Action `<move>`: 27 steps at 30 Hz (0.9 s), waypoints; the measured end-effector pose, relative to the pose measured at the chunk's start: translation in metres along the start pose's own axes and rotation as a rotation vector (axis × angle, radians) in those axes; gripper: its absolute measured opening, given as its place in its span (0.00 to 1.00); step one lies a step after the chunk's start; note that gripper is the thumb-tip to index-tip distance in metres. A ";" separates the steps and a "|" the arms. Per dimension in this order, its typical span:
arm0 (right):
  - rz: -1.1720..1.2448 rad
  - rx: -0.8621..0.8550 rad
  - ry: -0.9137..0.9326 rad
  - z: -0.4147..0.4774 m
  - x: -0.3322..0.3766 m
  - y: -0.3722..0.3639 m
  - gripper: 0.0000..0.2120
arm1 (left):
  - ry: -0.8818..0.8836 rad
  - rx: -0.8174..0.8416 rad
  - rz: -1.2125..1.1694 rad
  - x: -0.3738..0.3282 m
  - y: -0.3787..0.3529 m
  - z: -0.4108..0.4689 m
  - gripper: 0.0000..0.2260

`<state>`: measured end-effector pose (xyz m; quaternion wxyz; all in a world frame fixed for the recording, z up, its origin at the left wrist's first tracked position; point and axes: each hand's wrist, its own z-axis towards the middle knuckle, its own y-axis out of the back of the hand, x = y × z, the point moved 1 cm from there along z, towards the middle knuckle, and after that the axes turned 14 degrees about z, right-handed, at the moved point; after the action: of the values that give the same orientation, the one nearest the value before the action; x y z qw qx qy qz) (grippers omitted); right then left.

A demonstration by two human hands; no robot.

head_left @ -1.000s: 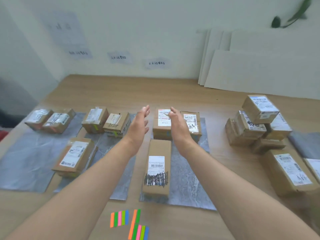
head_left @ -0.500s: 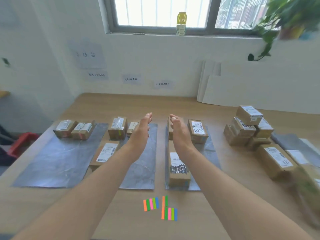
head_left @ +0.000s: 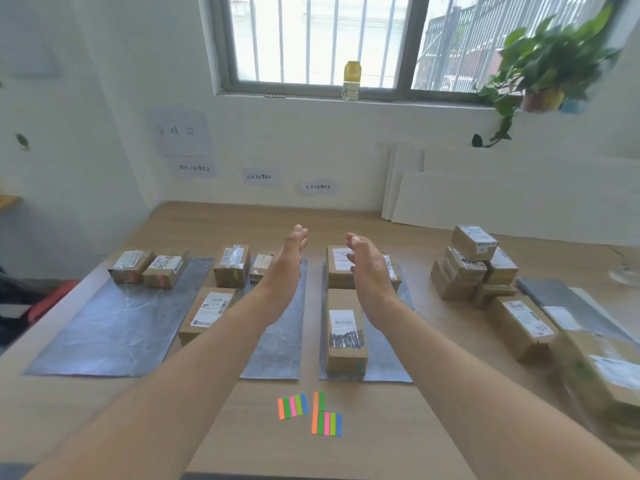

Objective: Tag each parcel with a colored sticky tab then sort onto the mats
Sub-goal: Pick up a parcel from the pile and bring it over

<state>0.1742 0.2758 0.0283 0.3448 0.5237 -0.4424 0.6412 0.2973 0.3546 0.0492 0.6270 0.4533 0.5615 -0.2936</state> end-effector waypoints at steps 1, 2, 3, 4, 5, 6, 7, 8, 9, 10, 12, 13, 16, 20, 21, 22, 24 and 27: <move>0.000 -0.004 0.008 0.001 0.003 0.008 0.32 | -0.002 0.005 0.005 -0.004 -0.008 -0.001 0.26; 0.004 -0.009 0.015 0.002 0.006 0.017 0.31 | -0.001 0.011 0.006 -0.007 -0.017 -0.003 0.26; 0.011 -0.012 0.019 0.002 0.008 0.026 0.29 | 0.002 0.015 0.003 -0.010 -0.027 -0.004 0.26; 0.019 -0.012 0.018 0.001 0.010 0.035 0.27 | 0.005 0.021 0.002 -0.013 -0.038 -0.004 0.26; 0.022 -0.012 0.013 0.000 0.012 0.045 0.26 | 0.008 0.033 0.003 -0.015 -0.049 -0.004 0.26; 0.024 -0.015 0.004 -0.001 0.014 0.056 0.27 | 0.014 0.045 0.006 -0.017 -0.061 -0.004 0.26; 0.023 -0.024 -0.004 -0.002 0.014 0.068 0.28 | 0.020 0.056 0.010 -0.019 -0.073 -0.004 0.26; 0.020 -0.034 -0.005 -0.004 0.016 0.082 0.30 | 0.025 0.066 0.013 -0.021 -0.087 -0.003 0.26; 0.016 -0.044 0.000 -0.005 0.018 0.095 0.31 | 0.027 0.071 0.016 -0.023 -0.101 -0.003 0.27; 0.011 -0.057 0.006 -0.005 0.021 0.110 0.31 | 0.026 0.077 0.020 -0.026 -0.115 -0.002 0.27; -0.001 -0.083 0.014 -0.007 0.027 0.140 0.30 | 0.029 0.094 0.020 -0.032 -0.144 0.000 0.27; -0.009 -0.099 0.018 -0.007 0.030 0.156 0.30 | 0.028 0.113 0.020 -0.035 -0.160 0.000 0.27; -0.034 -0.138 0.044 -0.009 0.041 0.201 0.29 | 0.018 0.166 0.010 -0.042 -0.203 0.004 0.29; -0.049 -0.227 0.029 -0.007 0.050 0.255 0.29 | 0.021 0.217 0.009 -0.054 -0.258 0.010 0.26; -0.051 -0.247 0.022 -0.006 0.050 0.267 0.29 | 0.019 0.239 0.011 -0.056 -0.270 0.011 0.26; -0.051 -0.264 0.018 -0.005 0.050 0.277 0.27 | 0.015 0.261 0.018 -0.058 -0.280 0.013 0.26; -0.040 -0.305 0.010 -0.001 0.049 0.296 0.17 | 0.027 0.298 0.017 -0.059 -0.298 0.020 0.26; -0.045 -0.366 0.000 0.007 0.045 0.315 0.14 | 0.033 0.372 0.016 -0.059 -0.321 0.034 0.26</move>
<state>-0.1182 0.1515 0.0076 0.4484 0.4619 -0.5401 0.5420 0.0191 0.1826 0.0281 0.5254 0.5706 0.5039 -0.3801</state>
